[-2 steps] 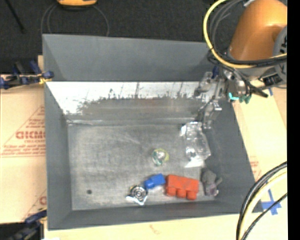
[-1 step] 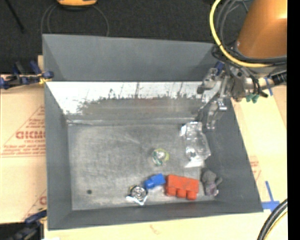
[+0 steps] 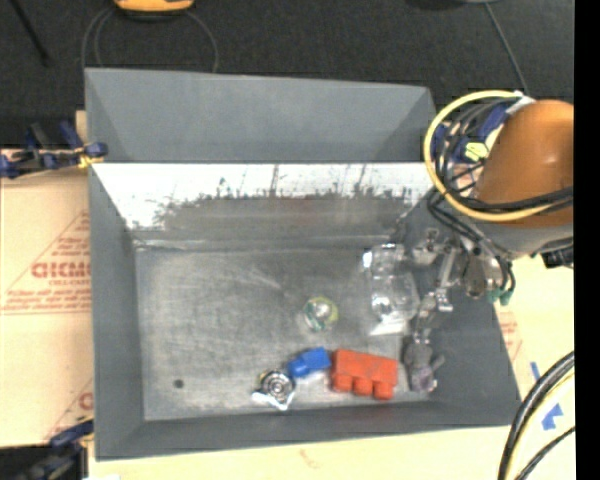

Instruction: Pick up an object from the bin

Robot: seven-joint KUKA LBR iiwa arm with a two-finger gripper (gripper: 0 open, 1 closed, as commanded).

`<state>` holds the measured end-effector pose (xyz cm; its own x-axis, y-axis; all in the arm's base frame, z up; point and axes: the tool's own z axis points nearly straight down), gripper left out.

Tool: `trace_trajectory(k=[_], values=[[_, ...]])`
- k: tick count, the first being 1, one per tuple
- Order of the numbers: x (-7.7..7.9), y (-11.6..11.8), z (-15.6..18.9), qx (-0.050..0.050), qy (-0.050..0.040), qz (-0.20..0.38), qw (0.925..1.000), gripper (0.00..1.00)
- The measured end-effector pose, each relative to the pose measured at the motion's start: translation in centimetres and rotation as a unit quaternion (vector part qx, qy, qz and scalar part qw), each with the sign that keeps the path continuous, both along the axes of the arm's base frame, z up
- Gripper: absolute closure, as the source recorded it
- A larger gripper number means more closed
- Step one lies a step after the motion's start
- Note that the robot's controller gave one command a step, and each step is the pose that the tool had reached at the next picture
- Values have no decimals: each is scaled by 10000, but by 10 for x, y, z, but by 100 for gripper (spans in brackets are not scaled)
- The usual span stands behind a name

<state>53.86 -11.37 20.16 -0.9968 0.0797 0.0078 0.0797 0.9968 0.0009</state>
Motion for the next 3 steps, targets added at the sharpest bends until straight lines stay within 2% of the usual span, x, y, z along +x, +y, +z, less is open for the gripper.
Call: trace_trajectory(k=[1,2,3], values=[[-11,69,-113,-15,-24,287,9996,0],[-53,89,-128,-13,-138,-479,9988,0],[-59,115,-128,-26,-124,-284,9995,0]])
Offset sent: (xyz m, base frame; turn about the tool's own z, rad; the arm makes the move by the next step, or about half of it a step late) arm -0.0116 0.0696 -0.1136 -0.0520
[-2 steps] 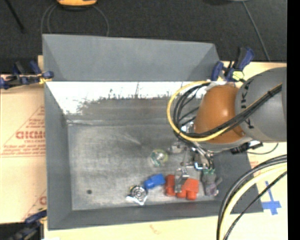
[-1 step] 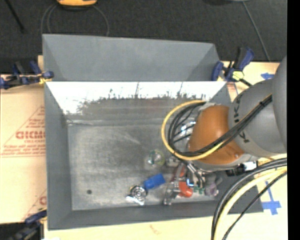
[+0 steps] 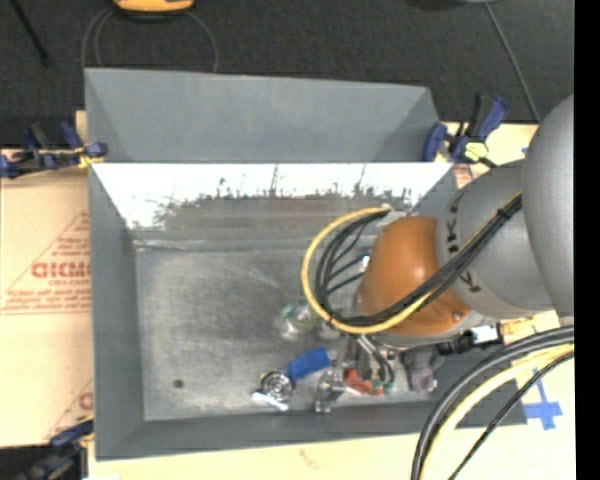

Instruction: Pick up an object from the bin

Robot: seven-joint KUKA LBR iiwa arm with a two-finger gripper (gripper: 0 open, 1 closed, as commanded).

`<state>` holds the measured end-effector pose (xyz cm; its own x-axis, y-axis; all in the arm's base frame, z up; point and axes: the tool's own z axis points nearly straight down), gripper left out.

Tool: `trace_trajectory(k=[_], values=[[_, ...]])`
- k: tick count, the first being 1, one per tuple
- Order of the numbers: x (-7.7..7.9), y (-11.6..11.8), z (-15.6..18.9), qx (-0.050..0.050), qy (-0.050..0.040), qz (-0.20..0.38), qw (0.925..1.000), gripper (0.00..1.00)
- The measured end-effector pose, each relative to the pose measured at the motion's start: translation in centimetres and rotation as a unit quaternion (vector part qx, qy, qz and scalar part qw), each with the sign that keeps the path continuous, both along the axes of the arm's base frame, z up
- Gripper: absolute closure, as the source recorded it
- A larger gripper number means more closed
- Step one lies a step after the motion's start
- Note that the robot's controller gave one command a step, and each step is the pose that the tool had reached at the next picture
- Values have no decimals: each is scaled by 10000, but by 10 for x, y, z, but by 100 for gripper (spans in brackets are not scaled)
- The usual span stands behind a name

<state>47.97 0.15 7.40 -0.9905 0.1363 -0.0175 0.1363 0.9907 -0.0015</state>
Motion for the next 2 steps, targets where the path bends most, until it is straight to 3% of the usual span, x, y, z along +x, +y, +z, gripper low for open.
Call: trace_trajectory(k=[1,2], values=[[1,1,2,9,-17,21,10000,100],[-5,11,184,-1,35,1347,9909,100]])
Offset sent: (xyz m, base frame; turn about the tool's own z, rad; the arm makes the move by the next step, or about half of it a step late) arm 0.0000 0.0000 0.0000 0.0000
